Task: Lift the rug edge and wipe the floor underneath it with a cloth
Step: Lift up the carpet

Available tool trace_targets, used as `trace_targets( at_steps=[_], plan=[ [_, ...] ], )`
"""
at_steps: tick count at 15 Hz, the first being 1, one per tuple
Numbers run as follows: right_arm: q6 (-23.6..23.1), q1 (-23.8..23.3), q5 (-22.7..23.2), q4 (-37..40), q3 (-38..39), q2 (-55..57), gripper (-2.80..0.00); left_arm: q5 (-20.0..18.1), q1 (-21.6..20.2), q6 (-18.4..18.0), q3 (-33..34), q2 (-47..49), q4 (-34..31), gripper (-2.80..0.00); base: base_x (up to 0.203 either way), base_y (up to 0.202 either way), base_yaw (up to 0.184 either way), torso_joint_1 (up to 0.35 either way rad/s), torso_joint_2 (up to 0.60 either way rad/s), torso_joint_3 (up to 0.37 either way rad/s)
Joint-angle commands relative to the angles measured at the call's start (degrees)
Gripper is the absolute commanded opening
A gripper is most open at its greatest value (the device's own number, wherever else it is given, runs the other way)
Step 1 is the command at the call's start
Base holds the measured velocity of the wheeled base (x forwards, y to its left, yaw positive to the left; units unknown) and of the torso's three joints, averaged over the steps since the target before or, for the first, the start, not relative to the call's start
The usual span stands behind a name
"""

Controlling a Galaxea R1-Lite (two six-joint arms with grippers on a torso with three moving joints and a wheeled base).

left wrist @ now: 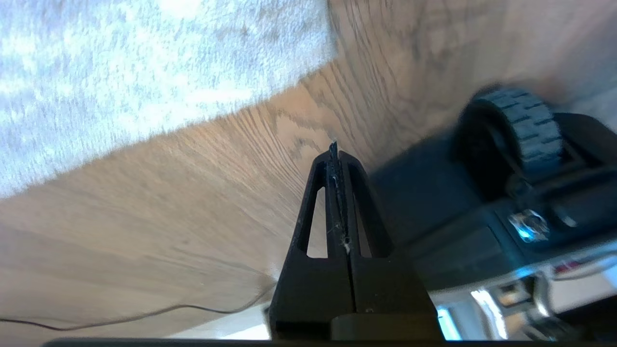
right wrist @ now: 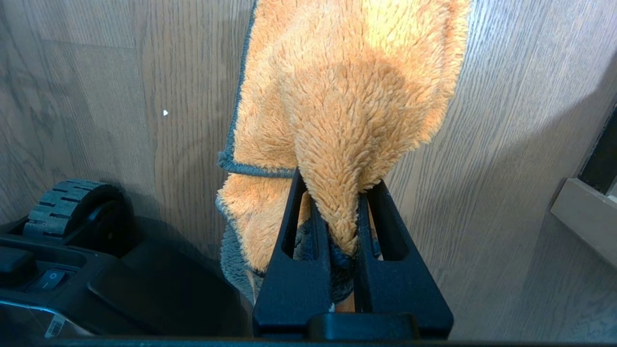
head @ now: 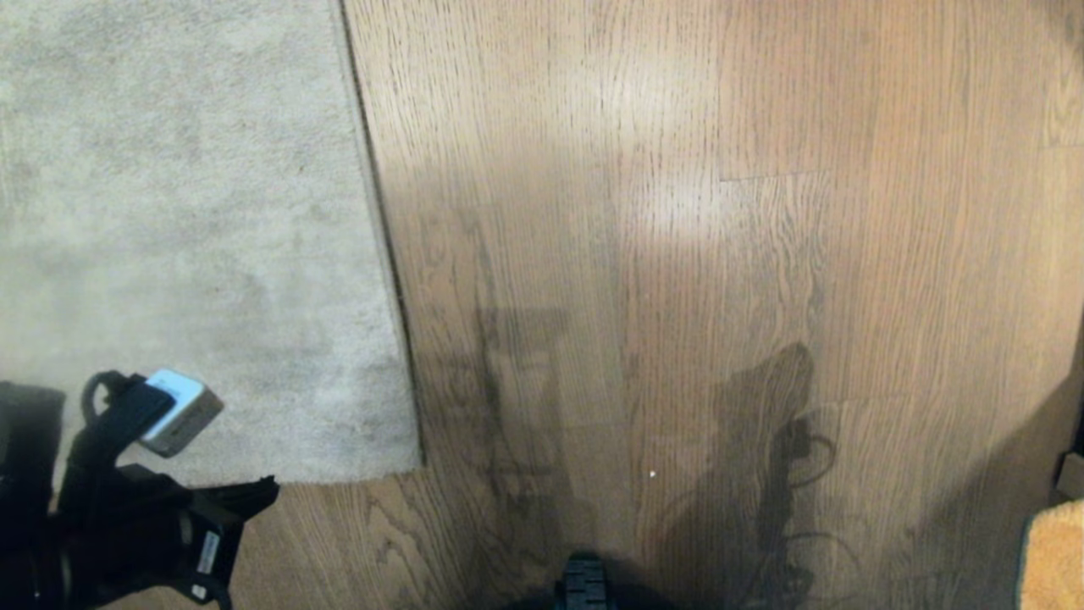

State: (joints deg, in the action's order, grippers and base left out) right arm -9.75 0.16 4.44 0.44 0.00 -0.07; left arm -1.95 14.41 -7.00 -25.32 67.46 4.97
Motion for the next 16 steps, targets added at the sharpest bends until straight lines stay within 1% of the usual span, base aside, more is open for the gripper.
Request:
trace_targets(
  at_steps=[1,3,5,7,8,10,12,13,15,16],
  plan=[
    [-0.1,0.0,0.0,0.0,0.0,0.1,-2.80,4.0,4.0,1.5,-1.0,6.5,1.9,0.00,0.000,0.000,0.000,0.000,0.00,0.000],
    [-0.1,0.0,0.0,0.0,0.0,0.1,-2.80,6.1,6.0,3.4,-3.0,10.0,3.4,0.00,0.000,0.000,0.000,0.000,0.00,0.000],
    [-0.1,0.0,0.0,0.0,0.0,0.1,-2.80,8.4,7.1,3.8,-4.9,13.3,3.7,0.00,0.000,0.000,0.000,0.000,0.00,0.000],
    [-0.1,0.0,0.0,0.0,0.0,0.1,-2.80,11.7,8.3,4.0,-6.6,16.4,3.9,0.00,0.000,0.000,0.000,0.000,0.00,0.000],
    [-0.1,0.0,0.0,0.0,0.0,0.1,-2.80,14.1,9.3,4.2,-7.7,17.9,4.0,0.00,0.000,0.000,0.000,0.000,0.00,0.000],
    [-0.1,0.0,0.0,0.0,0.0,0.1,-2.80,20.9,12.2,5.5,-9.7,21.1,4.0,0.00,0.000,0.000,0.000,0.000,0.00,0.000],
    [-0.1,0.0,0.0,0.0,0.0,0.1,-2.80,27.0,15.5,9.9,-12.1,24.5,3.9,0.00,0.000,0.000,0.000,0.000,0.00,0.000],
    [-0.1,0.0,0.0,0.0,0.0,0.1,-2.80,28.8,16.2,11.1,-13.8,25.6,3.8,0.00,0.000,0.000,0.000,0.000,0.00,0.000],
    [-0.1,0.0,0.0,0.0,0.0,0.1,-2.80,29.7,16.4,11.7,-17.0,26.4,3.3,0.00,0.000,0.000,0.000,0.000,0.00,0.000],
    [-0.1,0.0,0.0,0.0,0.0,0.1,-2.80,29.9,16.1,11.8,-18.4,26.2,1.9,0.00,0.000,0.000,0.000,0.000,0.00,0.000]
  ],
)
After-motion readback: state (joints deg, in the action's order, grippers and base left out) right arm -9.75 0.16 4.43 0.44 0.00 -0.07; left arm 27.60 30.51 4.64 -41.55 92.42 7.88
